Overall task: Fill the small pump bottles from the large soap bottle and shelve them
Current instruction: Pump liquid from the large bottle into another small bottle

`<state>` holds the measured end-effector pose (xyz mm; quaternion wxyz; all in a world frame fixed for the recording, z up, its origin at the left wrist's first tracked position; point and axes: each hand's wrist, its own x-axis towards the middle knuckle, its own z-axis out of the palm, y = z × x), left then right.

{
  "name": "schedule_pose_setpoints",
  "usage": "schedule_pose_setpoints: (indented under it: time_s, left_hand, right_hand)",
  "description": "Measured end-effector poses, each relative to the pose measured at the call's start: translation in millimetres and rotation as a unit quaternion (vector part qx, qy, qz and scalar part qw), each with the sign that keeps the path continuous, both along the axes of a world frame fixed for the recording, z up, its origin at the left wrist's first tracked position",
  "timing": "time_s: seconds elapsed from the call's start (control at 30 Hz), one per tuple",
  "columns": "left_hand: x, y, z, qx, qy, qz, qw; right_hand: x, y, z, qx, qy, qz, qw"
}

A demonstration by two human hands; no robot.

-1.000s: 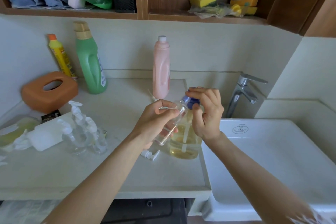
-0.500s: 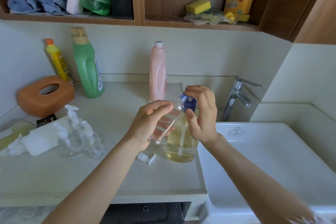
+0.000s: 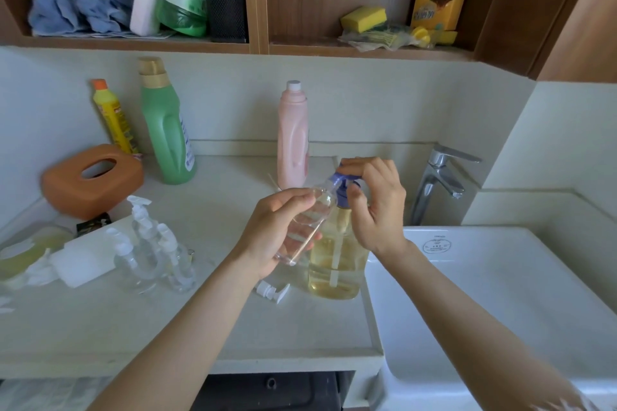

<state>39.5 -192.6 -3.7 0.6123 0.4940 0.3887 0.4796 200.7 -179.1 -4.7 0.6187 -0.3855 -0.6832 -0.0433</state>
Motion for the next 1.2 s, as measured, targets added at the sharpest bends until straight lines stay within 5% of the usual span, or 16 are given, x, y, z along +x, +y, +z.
schedule_pose_setpoints:
  time_s: [0.3, 0.7, 1.2]
  left_hand:
    - [-3, 2, 7, 0.012, -0.007, -0.003, 1.000]
    - [-6, 5, 0, -0.019, 0.020, -0.019, 0.999]
    - [-5, 3, 6, 0.007, 0.006, -0.033, 0.999]
  right_hand:
    - [10, 5, -3, 0.019, -0.040, 0.031, 0.999]
    - [-8, 9, -16, 0.035, 0.031, -0.037, 0.998]
    - [15, 0, 4, -0.007, -0.061, 0.022, 0.998]
